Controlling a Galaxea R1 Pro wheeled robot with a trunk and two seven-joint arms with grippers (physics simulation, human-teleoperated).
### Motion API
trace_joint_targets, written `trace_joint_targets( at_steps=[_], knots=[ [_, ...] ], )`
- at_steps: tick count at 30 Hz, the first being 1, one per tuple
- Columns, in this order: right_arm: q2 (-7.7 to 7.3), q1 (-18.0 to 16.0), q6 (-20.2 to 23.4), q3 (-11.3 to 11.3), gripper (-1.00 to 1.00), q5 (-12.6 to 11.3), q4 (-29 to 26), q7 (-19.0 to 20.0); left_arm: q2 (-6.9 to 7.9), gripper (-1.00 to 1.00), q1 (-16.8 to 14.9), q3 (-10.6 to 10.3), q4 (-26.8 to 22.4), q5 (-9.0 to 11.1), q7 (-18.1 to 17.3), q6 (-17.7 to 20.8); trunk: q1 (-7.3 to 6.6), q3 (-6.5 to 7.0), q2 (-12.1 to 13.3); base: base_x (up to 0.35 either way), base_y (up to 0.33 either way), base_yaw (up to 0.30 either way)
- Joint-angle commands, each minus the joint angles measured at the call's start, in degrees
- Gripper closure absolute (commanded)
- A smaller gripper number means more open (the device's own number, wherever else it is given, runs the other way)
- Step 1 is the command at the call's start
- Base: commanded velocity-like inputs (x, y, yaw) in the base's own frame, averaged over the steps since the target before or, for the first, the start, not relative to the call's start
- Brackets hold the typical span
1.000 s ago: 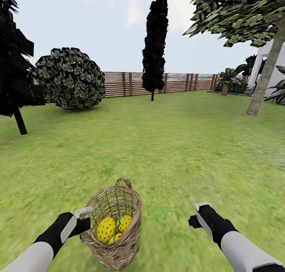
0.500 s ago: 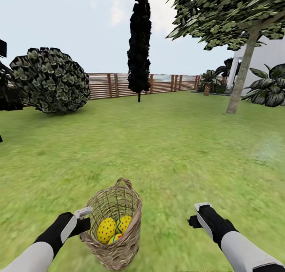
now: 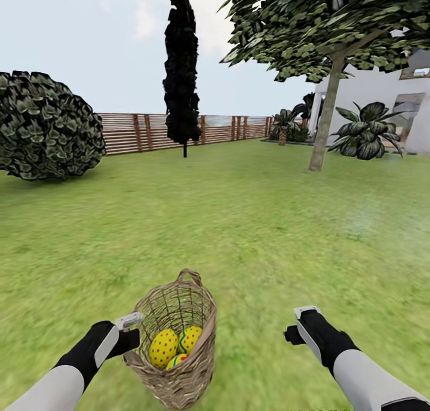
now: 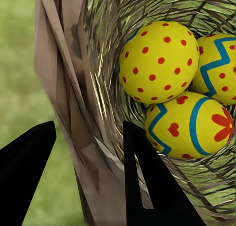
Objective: Take the three Easter eggs out of the wicker basket on the lawn in the garden, then place them on the lawn next to a single tree (choose any tree) so that all three eggs are next to the same tree and none are left in the basket.
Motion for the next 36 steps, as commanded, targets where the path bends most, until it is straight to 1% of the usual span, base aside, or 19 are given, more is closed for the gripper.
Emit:
trace_joint_targets(
  at_steps=[1, 7, 23, 27, 30, 36],
  knots=[
    [-0.07, -0.04, 0.23, 0.35, -1.0, -0.71, -0.07, -0.42, 0.0, 1.0, 0.0, 0.1, -0.17, 0.88, 0.47, 0.3, -0.23, 0.16, 0.39, 0.0, 0.0, -0.242],
    [-0.1, -0.04, 0.22, 0.3, -1.0, -0.96, -0.07, -0.44, -0.08, 1.0, 0.0, 0.1, -0.17, 0.88, 0.47, 0.28, -1.55, 1.44, 2.79, 0.0, 0.0, -0.213],
    [-0.1, -0.04, 0.22, 0.26, -1.0, -0.74, -0.07, -0.53, -0.09, 1.0, 0.0, 0.09, -0.4, 1.05, 0.16, 0.3, -5.07, 4.32, 9.21, 0.0, 0.0, -0.003],
    [-0.1, -0.04, 0.22, 0.26, -1.0, -0.71, -0.07, -0.53, -0.83, 1.0, 0.0, 0.19, -0.6, 1.13, 0.1, 0.36, -5.94, 5.04, 10.81, 0.0, 0.0, 0.0],
    [-0.1, -0.04, 0.21, 0.26, -1.0, -0.69, -0.07, -0.53, -0.81, 1.0, 0.0, 0.41, -0.79, 1.42, 0.09, 0.51, -6.6, 5.58, 12.02, -0.047, 0.0, 0.0],
    [-0.1, -0.04, -0.04, 0.33, -1.0, -0.63, -0.07, -0.53, -1.05, 1.0, 0.0, 0.3, -0.88, 1.33, -0.06, 0.39, -7.92, 6.65, 14.42, 0.246, -0.096, 0.0]
  ],
)
